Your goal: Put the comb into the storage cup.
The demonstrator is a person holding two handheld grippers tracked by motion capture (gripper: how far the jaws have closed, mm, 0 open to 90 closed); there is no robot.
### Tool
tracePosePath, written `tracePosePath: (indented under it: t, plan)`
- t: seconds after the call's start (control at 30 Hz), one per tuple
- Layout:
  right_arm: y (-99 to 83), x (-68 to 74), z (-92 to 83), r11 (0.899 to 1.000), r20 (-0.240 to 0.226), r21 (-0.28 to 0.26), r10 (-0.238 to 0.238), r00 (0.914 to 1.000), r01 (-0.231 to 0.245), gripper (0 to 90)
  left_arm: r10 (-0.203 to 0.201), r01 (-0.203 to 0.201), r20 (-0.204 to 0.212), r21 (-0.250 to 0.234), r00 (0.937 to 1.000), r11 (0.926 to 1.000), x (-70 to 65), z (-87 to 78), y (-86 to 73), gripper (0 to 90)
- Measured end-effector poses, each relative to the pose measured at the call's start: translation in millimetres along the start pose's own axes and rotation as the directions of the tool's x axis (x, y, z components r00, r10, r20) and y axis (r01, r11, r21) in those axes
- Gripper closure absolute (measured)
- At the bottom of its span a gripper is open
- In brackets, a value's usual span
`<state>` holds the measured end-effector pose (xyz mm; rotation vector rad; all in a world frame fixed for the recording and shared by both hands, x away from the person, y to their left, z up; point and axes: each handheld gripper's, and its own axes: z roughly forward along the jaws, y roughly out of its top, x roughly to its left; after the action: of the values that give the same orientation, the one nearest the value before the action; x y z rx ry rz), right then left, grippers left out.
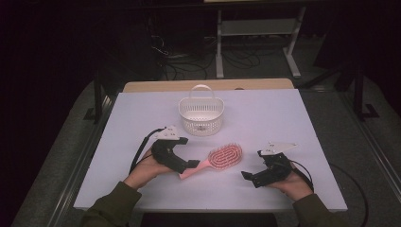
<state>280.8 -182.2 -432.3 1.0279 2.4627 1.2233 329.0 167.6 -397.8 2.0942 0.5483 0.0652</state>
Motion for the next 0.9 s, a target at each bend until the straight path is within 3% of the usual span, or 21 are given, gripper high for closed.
tracePosePath:
  t: [0.9]
  plan:
    - [0.6,-0.5,0.5,1.0,-0.004,-0.001,0.001,1.0,-0.001,0.0,0.023,-0.023,0.022,-0.001,0.9995,0.9997,-8.0,26.3,18.4,0.0]
